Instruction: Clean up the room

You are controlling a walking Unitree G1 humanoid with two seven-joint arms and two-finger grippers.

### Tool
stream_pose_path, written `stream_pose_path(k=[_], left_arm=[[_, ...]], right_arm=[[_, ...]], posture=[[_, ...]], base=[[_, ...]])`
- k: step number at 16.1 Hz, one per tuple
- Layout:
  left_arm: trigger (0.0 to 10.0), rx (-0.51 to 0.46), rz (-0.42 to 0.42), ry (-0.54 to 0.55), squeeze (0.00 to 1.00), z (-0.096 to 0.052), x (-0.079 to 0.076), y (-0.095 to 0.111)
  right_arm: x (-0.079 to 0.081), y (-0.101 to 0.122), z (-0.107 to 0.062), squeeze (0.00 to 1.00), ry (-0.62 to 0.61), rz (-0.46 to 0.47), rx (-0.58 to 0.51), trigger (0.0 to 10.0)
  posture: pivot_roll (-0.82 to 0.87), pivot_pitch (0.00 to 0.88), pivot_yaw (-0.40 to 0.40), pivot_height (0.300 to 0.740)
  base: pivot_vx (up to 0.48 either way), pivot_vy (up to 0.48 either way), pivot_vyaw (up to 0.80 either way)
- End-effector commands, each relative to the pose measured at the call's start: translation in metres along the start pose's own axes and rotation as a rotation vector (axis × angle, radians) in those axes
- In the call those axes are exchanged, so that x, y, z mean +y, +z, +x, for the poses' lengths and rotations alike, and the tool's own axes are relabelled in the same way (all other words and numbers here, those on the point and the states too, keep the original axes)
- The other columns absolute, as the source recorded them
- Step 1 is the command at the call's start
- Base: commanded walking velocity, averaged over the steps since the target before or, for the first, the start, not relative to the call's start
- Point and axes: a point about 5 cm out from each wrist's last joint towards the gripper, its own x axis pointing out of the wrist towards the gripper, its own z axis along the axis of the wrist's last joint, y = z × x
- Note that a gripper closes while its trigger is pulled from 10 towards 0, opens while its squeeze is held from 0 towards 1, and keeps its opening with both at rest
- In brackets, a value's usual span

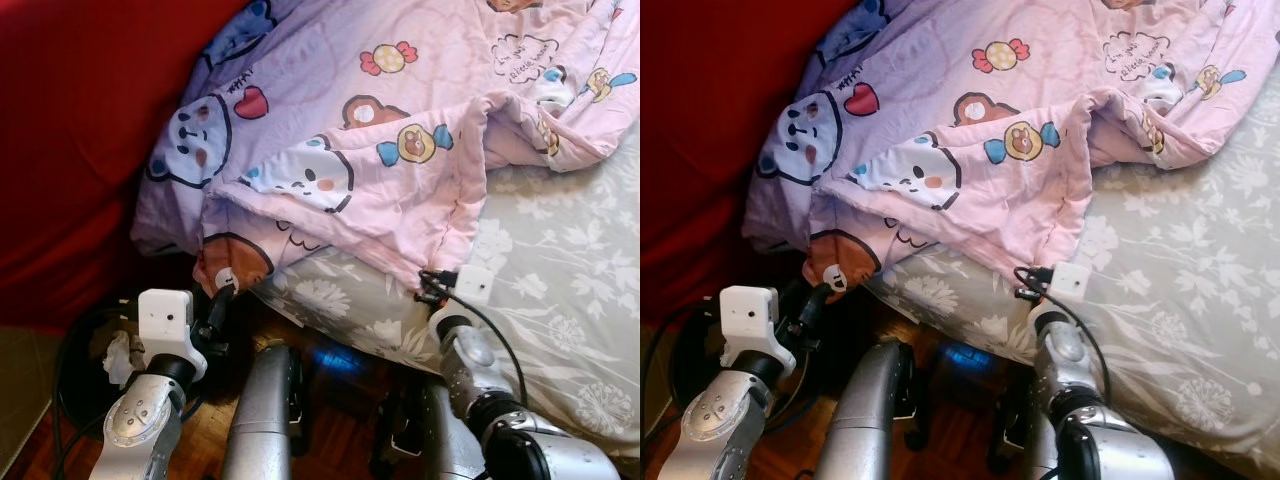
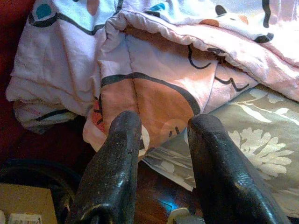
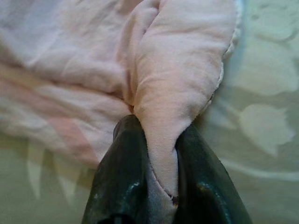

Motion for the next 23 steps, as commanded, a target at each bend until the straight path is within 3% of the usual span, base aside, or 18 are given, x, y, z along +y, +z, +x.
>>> stream_pose_path(k=[1,3,8,12,15,16,18,23], left_arm=[[10.0,0.046,0.001,0.006,0.0,-0.003,0.001,-0.012],[10.0,0.044,-0.002,0.005,0.0,0.001,0.001,-0.014],[10.0,0.051,-0.011,0.011,0.0,0.017,0.002,-0.027],[10.0,0.072,-0.018,0.001,0.0,0.034,0.003,-0.044],[10.0,0.091,-0.02,0.006,0.0,0.041,0.006,-0.052],[10.0,0.099,-0.019,0.007,0.0,0.048,0.008,-0.056],[10.0,0.107,-0.018,-0.003,0.0,0.052,0.008,-0.059],[10.0,0.116,-0.014,-0.008,0.0,0.058,0.012,-0.067]], right_arm=[[-0.008,-0.013,-0.005,0.0,-0.028,0.015,0.038,0.0],[-0.016,-0.012,-0.007,0.0,-0.037,0.006,0.028,0.0],[-0.057,-0.033,-0.03,0.0,-0.084,-0.028,0.031,0.0],[-0.108,-0.047,-0.062,0.0,-0.249,-0.014,-0.009,0.0],[-0.123,-0.054,-0.075,0.0,-0.321,-0.007,-0.008,0.0],[-0.137,-0.069,-0.095,0.0,-0.405,0.023,0.016,0.0],[-0.142,-0.085,-0.109,0.0,-0.476,0.046,0.058,0.0],[-0.161,-0.147,-0.18,0.0,-0.892,0.229,0.274,0.0]], posture=[[0.36,0.445,0.04,0.636],[0.35,0.423,0.031,0.636],[0.28,0.329,-0.004,0.636],[0.22,0.244,-0.011,0.636],[0.19,0.207,-0.013,0.636],[0.18,0.179,-0.01,0.636],[0.15,0.158,-0.01,0.636],[0.14,0.125,0.005,0.636]], base=[[0.0,0.0,0.0],[0.0,0.0,0.0],[0.0,0.0,0.0],[0.0,0.0,0.0],[0.0,0.0,0.0],[0.0,0.0,0.0],[0.0,0.0,0.0],[0.0,0.0,0.0]])
